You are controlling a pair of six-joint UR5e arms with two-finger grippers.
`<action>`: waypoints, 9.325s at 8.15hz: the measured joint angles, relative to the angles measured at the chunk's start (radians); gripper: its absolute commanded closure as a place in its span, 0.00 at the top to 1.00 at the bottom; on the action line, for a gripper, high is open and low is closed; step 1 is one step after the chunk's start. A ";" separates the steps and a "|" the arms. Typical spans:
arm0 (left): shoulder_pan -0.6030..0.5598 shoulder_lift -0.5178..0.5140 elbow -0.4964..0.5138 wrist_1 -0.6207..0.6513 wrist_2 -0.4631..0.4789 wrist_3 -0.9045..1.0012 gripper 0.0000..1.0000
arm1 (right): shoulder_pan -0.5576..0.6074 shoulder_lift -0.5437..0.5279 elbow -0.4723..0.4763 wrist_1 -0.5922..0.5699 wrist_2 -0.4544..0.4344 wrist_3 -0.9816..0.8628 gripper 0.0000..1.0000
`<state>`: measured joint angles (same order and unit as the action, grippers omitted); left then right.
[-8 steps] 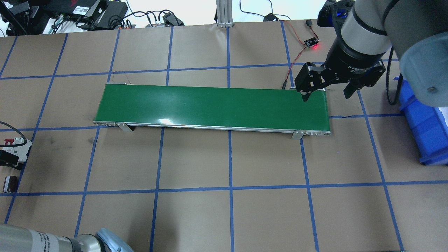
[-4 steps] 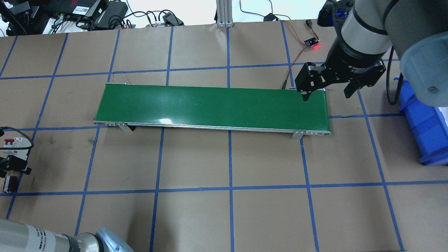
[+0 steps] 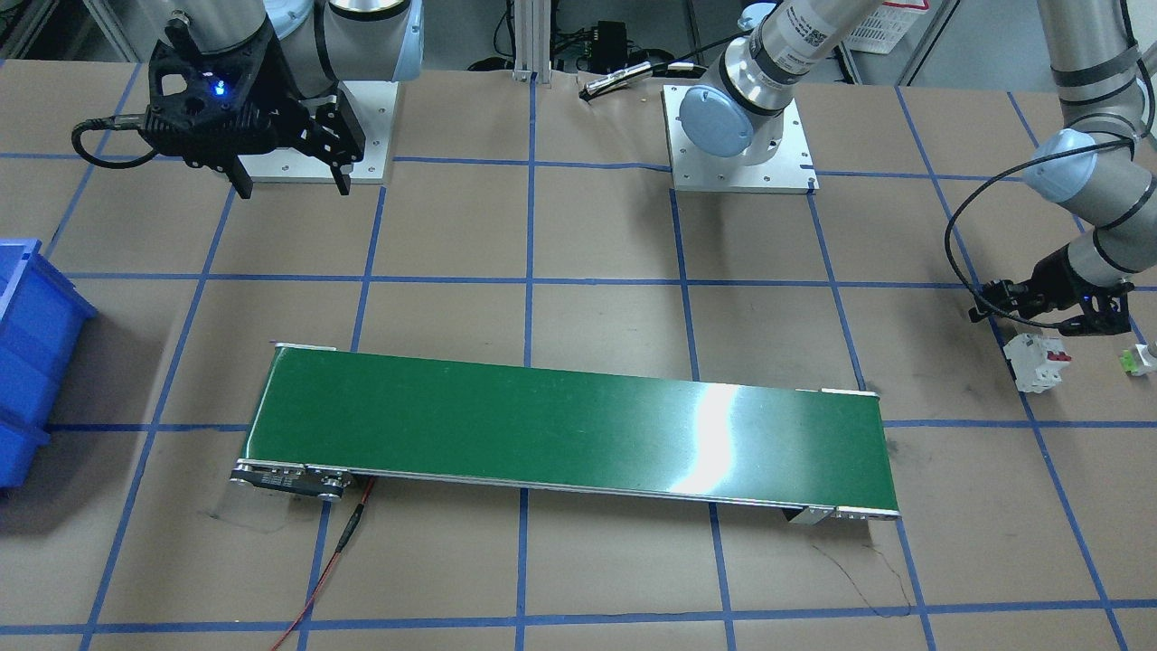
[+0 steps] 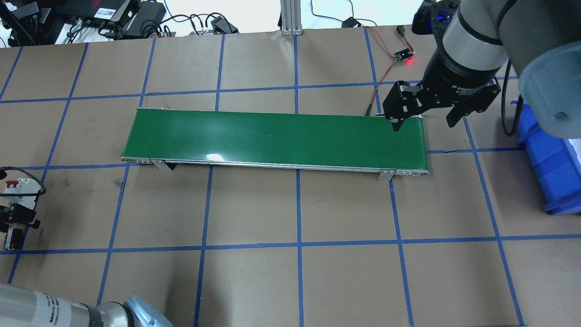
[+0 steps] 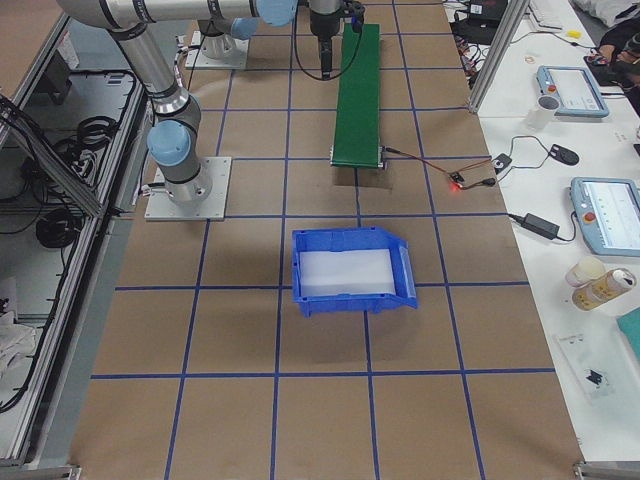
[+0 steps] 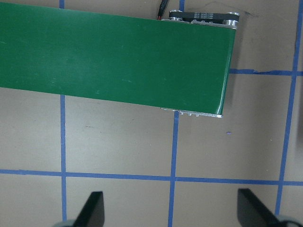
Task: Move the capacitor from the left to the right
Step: 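Close the left gripper on the black capacitor and lift it, then carry the capacitor with the left gripper over the near end of the conveyor, then lower the capacitor onto the green belt and open the left gripper, then raise the left gripper away while the belt carries the capacitor toward the right gripper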
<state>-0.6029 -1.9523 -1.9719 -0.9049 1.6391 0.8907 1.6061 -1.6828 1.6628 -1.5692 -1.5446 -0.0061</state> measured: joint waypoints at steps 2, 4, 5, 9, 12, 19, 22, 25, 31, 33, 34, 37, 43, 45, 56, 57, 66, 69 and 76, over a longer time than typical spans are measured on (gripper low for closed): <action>0.000 0.004 0.000 -0.006 0.087 0.004 0.68 | 0.000 0.000 0.000 0.000 0.000 0.000 1.00; 0.000 0.005 0.000 -0.008 0.124 0.006 0.62 | 0.000 0.000 0.000 0.000 0.000 0.000 1.00; 0.000 0.005 0.001 -0.009 0.129 0.006 0.54 | 0.000 0.000 0.000 0.000 0.000 0.000 1.00; 0.000 0.006 0.008 -0.015 0.132 0.013 0.00 | 0.000 0.000 0.000 0.000 -0.001 0.000 1.00; -0.005 0.019 0.013 -0.025 0.135 0.065 0.00 | 0.000 0.000 0.000 0.000 0.000 0.000 1.00; -0.310 0.192 0.165 -0.385 0.048 -0.196 0.00 | 0.000 0.000 0.000 0.000 0.001 0.001 1.00; -0.539 0.173 0.243 -0.429 0.037 -0.386 0.00 | 0.000 0.000 0.001 0.001 0.000 0.001 1.00; -0.719 0.125 0.271 -0.414 0.029 -0.578 0.00 | 0.000 0.000 0.000 0.001 0.000 0.000 1.00; -0.803 0.031 0.347 -0.352 -0.033 -0.675 0.00 | -0.001 0.000 0.000 0.002 -0.001 0.000 1.00; -0.804 0.008 0.375 -0.343 -0.031 -0.638 0.00 | 0.000 0.000 0.000 0.005 -0.001 0.000 1.00; -0.804 -0.004 0.379 -0.340 -0.032 -0.632 0.00 | -0.001 0.000 -0.002 0.007 -0.002 0.000 1.00; -0.804 -0.019 0.373 -0.278 -0.034 -0.629 0.00 | -0.002 0.001 -0.004 0.008 -0.003 -0.001 1.00; -0.807 -0.021 0.363 -0.269 -0.034 -0.634 0.00 | -0.003 0.003 -0.003 0.002 -0.004 -0.003 1.00; -0.808 -0.025 0.353 -0.270 -0.033 -0.631 0.00 | -0.003 0.003 -0.003 0.002 -0.005 -0.007 1.00; -0.949 0.169 0.345 -0.448 -0.021 -0.850 1.00 | -0.003 0.054 0.000 -0.095 0.007 -0.009 1.00; -0.966 0.220 0.390 -0.565 -0.021 -0.874 1.00 | -0.003 0.088 0.000 -0.135 0.005 -0.009 1.00; -1.033 0.425 0.524 -0.771 -0.027 -0.915 1.00 | -0.002 0.358 0.010 -0.224 0.036 0.063 1.00; -1.036 0.427 0.522 -0.784 -0.049 -0.917 1.00 | -0.017 0.391 0.053 -0.301 0.140 -0.067 1.00; -1.036 0.442 0.520 -0.787 -0.141 -0.911 1.00 | -0.116 0.433 0.098 -0.359 0.227 -0.190 0.95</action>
<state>-1.6389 -1.5104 -1.4520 -1.6917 1.4977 -0.0203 1.4905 -1.2501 1.7612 -1.9278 -1.3180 -0.1958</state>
